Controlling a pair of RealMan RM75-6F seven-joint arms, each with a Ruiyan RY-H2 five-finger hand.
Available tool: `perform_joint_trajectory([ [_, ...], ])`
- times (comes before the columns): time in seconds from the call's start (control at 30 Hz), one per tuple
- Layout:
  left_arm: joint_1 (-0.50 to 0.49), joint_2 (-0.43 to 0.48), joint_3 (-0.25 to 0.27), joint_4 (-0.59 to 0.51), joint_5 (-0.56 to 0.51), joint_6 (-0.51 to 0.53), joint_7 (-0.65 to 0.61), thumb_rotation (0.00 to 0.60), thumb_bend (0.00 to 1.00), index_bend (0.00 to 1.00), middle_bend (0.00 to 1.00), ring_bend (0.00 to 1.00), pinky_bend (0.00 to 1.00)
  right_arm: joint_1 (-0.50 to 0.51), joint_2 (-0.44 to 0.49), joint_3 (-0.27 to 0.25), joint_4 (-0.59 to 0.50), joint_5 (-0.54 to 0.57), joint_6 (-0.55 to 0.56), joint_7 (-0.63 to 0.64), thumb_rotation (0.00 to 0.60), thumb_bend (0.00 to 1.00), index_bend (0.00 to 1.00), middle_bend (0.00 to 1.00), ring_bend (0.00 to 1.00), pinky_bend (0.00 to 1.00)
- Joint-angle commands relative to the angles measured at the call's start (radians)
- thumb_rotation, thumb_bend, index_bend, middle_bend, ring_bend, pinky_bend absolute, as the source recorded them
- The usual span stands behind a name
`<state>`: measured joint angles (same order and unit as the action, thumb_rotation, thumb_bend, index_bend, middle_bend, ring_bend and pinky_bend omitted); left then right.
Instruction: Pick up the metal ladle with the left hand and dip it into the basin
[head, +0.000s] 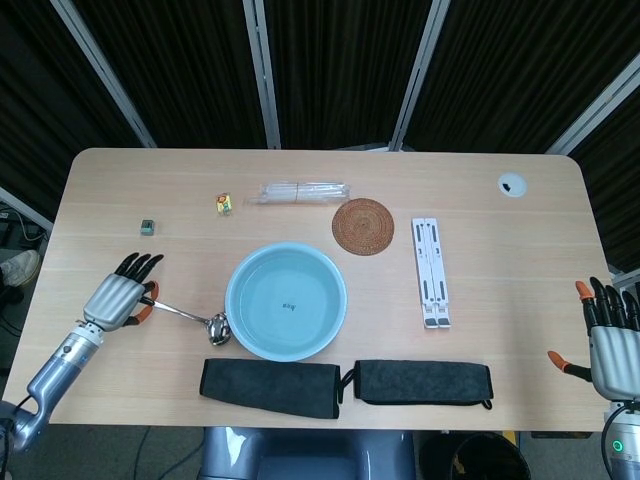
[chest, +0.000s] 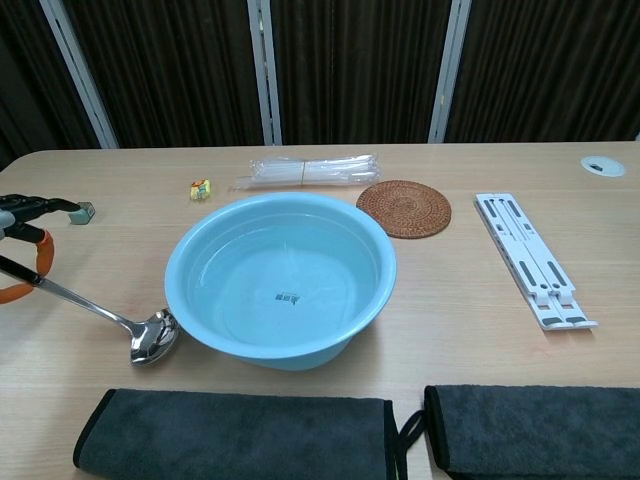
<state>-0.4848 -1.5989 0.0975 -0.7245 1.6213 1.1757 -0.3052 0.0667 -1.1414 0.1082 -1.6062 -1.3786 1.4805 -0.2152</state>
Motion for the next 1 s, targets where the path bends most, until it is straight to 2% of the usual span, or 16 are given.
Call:
perform_joint_trajectory([
  [0.03,0.011,0.031,0.006,-0.041,0.011,0.024,-0.007,0.600,0.80,0.83,0.00,0.00,0.00,0.000,0.000,0.000,0.000,0.000,0.000,0.000,0.470,0.00,0.00,0.00,0.00,0.00],
  [1.0,0.041,0.237,0.023,-0.342,0.065,0.141,-0.047,0.600,0.86,0.84,0.00,0.00,0.00,-0.005,0.000,-0.005,-0.008,-0.015,0.013,-0.003,0.470,0.00,0.00,0.00,0.00,0.00],
])
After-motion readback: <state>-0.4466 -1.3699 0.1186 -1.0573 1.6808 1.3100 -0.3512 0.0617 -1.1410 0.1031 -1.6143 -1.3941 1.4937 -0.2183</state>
